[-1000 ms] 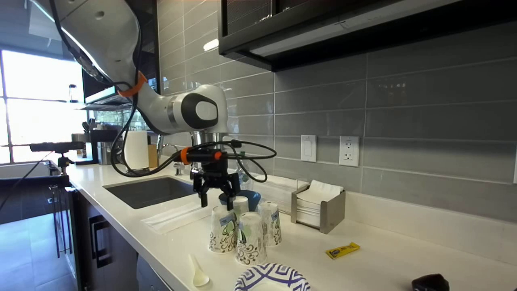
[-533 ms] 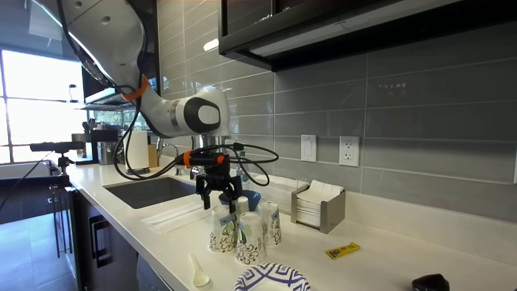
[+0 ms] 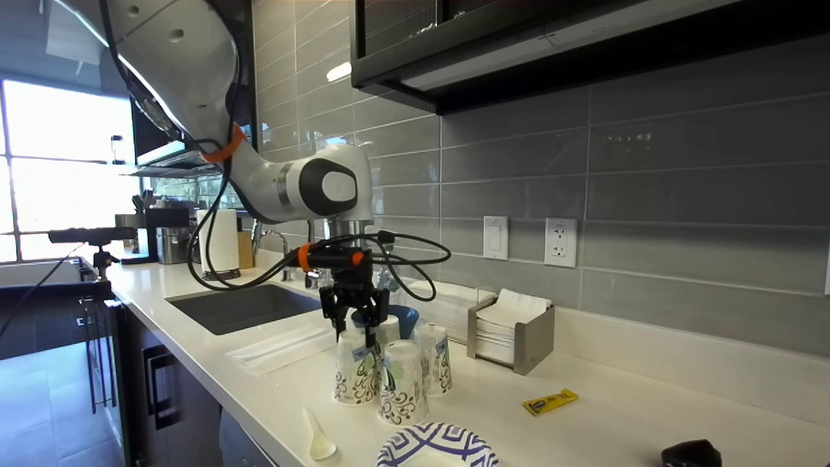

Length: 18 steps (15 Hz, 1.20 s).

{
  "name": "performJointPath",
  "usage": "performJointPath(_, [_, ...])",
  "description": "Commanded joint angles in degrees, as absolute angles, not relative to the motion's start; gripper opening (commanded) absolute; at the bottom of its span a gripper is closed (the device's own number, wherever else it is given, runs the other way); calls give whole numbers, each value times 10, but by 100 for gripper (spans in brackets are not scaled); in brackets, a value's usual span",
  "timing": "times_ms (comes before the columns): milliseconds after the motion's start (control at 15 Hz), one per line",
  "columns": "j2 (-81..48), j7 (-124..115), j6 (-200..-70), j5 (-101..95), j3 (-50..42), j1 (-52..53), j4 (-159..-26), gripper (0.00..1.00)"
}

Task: Stack the coffee cups on top of each other

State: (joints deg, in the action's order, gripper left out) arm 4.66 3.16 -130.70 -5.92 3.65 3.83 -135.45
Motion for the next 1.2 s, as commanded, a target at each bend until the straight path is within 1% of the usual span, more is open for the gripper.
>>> performJointPath(0, [53, 29, -1292, -63, 39, 39, -1345, 41])
performJointPath(400, [107, 15, -1193, -79, 53, 47, -1322, 41])
performJointPath(667, [153, -4, -1121, -124, 64, 44, -1291, 41])
performJointPath(800, [169, -6, -1106, -152, 64, 38, -1277, 41])
performJointPath(1133, [174, -1, -1121, -186, 46, 18, -1259, 41])
